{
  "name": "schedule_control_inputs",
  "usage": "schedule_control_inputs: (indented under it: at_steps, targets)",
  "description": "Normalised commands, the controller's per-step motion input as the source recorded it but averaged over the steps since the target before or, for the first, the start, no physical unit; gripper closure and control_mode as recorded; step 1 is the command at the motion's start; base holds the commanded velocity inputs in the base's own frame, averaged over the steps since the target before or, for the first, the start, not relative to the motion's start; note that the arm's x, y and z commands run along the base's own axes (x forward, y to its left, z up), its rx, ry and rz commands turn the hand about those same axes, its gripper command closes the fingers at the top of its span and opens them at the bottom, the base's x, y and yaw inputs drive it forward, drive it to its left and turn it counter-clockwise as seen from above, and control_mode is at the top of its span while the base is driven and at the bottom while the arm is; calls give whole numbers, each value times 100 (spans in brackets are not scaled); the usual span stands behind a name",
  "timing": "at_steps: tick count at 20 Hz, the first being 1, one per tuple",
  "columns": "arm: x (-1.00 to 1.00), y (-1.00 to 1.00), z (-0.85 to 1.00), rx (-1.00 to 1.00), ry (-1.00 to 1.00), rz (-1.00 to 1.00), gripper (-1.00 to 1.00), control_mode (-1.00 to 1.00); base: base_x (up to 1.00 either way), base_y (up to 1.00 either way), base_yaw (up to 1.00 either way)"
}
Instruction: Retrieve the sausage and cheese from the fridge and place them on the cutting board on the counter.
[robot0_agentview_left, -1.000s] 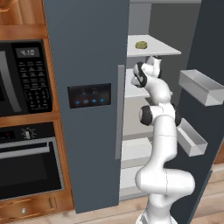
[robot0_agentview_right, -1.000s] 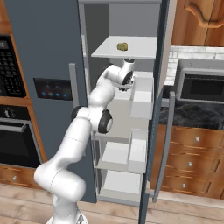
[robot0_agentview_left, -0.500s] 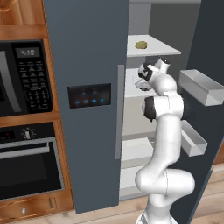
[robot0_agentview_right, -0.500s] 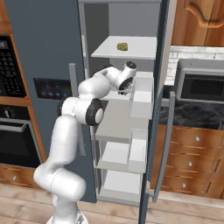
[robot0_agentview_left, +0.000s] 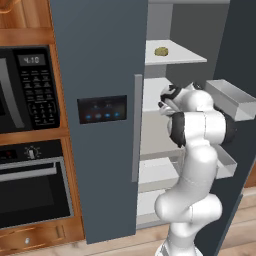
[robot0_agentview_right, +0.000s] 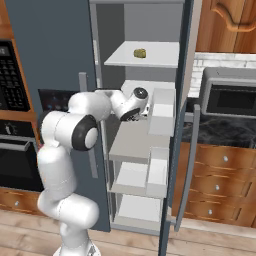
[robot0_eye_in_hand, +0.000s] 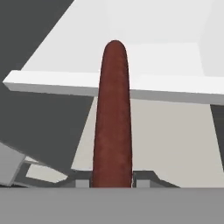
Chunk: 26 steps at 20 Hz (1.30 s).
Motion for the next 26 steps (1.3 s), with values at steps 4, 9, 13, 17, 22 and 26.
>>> schedule_control_inputs:
  at_steps: [4,9,13,17,22,26]
  targets:
    - [-70,11,33,0,4,0,100,-100,0,0,0]
    - [-68,11,35,0,7,0,100,-100,0,0,0]
    - [-70,16,28,-2,0,0,100,-100,0,0,0]
    - [-85,18,12,-5,-9,-1,100,-100,0,0,0]
    - [-74,27,12,-7,-1,-5,100,-100,0,0,0]
    - [-69,26,20,-2,0,-7,100,-100,0,0,0]
